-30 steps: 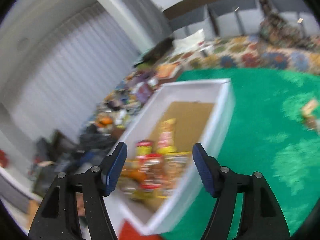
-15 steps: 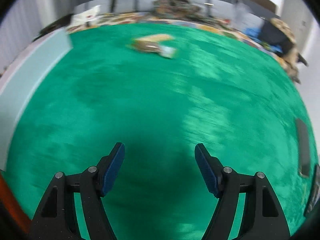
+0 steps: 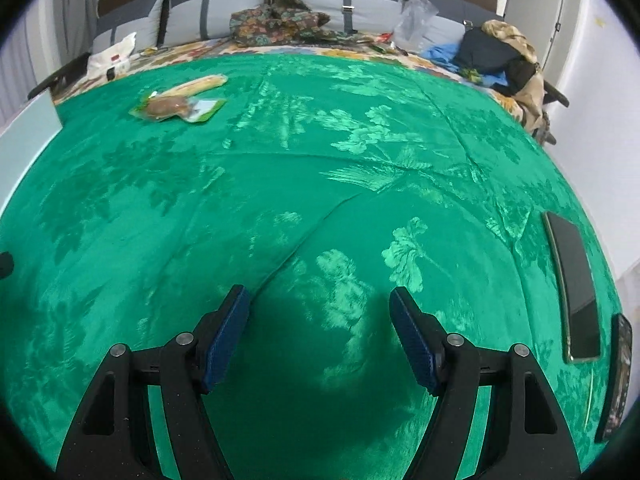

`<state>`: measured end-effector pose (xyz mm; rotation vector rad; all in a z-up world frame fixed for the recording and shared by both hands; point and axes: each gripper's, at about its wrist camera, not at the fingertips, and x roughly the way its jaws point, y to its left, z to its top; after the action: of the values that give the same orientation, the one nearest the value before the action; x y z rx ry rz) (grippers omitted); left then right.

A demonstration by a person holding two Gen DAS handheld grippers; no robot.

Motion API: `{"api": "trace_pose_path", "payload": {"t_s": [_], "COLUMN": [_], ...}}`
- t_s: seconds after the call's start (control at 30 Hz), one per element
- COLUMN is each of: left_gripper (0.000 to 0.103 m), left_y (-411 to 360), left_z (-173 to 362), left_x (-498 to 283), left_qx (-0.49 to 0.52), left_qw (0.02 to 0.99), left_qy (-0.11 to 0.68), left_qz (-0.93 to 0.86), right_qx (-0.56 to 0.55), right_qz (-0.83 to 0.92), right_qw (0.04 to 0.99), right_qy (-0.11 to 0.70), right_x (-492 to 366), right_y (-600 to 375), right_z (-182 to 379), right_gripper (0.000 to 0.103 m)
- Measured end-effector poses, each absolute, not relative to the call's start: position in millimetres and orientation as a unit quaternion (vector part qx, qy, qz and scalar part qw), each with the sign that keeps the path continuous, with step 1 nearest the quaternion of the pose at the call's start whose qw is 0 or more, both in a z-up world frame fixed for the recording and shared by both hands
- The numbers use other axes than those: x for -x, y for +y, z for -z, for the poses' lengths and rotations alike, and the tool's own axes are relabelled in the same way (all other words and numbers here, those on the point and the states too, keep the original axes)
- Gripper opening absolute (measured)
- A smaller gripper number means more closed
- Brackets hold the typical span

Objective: Organize snacks

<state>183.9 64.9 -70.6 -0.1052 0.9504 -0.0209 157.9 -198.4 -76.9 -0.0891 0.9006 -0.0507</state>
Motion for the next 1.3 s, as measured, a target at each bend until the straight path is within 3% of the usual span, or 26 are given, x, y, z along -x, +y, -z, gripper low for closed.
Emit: {"api": "trace_pose_path", "payload": {"t_s": [0.27, 1.3], "left_gripper": [0.101, 0.103], "left_y": [56, 51], "left_z": [90, 92], "left_x": [-201, -206], "left_qx": [0.015, -0.001], "left_qw": [0.888, 0.886], "left_qy": [0.459, 0.463], "left_qz": [-0.009, 0.005], "right_qx": [0.003, 0.008], "right_qz": [0.005, 0.006], "right_qw": [0.903, 0.903], "right_qy": [0.429, 0.430], "right_x": [-163, -164], "right_y": [-216, -214], "right_z": [82, 82], "right_gripper": [0.084, 0.086]}}
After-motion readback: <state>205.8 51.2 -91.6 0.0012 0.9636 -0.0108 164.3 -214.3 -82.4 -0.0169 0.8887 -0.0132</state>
